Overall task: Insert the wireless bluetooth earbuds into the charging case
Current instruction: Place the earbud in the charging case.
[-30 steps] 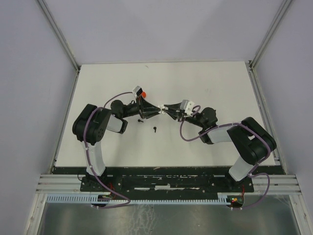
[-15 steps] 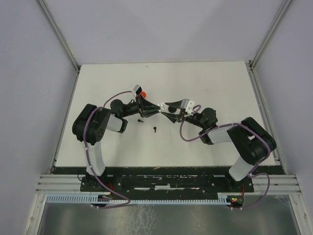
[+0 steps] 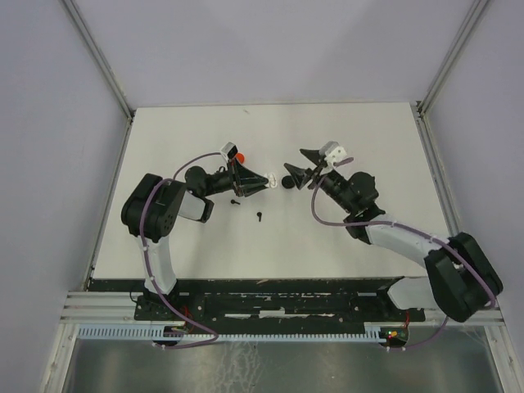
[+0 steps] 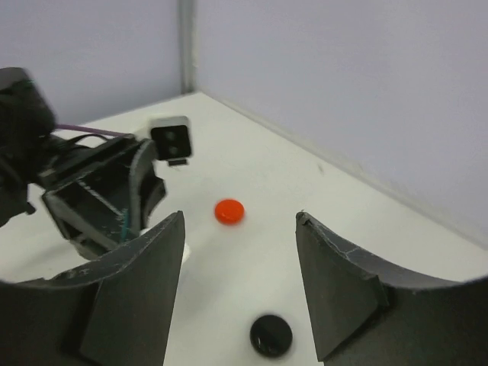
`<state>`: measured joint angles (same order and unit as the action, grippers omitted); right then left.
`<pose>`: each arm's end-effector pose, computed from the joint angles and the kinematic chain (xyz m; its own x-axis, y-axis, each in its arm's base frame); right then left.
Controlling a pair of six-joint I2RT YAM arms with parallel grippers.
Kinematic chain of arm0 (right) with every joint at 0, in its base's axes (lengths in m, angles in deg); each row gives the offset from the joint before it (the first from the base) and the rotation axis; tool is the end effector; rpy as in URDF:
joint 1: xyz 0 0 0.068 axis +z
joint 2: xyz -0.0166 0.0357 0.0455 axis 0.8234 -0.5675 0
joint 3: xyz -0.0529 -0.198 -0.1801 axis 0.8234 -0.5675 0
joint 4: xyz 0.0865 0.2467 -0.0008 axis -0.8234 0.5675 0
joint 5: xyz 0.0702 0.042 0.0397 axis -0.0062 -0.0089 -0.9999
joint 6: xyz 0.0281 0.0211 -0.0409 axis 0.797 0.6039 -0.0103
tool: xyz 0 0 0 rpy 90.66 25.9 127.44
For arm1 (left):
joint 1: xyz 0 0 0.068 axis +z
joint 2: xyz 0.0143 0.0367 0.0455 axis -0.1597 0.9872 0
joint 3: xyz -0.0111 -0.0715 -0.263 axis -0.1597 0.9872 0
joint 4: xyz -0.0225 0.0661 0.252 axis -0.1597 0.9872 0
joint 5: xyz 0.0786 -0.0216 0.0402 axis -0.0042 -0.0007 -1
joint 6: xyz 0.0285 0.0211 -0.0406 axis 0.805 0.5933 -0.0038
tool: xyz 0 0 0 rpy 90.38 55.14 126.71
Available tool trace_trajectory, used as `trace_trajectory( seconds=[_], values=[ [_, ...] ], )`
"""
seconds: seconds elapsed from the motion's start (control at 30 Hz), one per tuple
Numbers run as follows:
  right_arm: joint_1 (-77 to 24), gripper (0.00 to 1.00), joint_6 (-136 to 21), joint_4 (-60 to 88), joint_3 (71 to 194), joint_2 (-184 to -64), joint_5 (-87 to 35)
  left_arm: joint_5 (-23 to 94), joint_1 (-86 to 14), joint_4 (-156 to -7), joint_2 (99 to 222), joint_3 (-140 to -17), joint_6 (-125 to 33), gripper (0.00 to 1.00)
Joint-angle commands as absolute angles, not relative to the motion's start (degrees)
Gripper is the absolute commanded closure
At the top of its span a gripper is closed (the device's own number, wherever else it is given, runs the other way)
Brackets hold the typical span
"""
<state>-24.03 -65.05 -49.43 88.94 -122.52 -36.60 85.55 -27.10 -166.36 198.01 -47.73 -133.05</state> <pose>0.2380 0.1582 0.2612 0.2342 0.1282 -0.9637 -0.7504 0.6540 -0.0953 0.3207 -0.1354 0.1690 -0.9683 -0.2327 -0.0910 0.1211 -0.1187 -0.9855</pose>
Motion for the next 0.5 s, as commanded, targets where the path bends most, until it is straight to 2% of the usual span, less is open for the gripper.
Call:
trace_trajectory(
  seconds=[0.0,0.07,0.17,0.33,0.47],
  values=[
    [-24.09,0.32,-57.64,-7.12,101.76,-113.81,-11.5,84.25,-27.12,-178.18,198.29,-48.64,-133.63,0.97],
    [-24.05,0.31,-56.43,8.04,108.4,-114.58,-7.98,83.2,-27.12,-178.1,198.58,-48.45,-133.78,0.97],
    [-24.07,0.3,-53.97,19.18,113.13,-117.39,-7.55,81.05,-27.16,-178.11,199.18,-48.73,-134.5,0.97],
    [-24.03,0.27,-51.39,15.15,106.37,-117.67,-9.31,74.99,-27.02,-178.13,199.93,-49.61,-137.73,0.97],
    [-23.96,0.12,-51.31,8.7,101.23,-118.32,-11.91,71.05,-27.14,-178.12,199.37,-51.37,-141.04,0.97]
  ],
)
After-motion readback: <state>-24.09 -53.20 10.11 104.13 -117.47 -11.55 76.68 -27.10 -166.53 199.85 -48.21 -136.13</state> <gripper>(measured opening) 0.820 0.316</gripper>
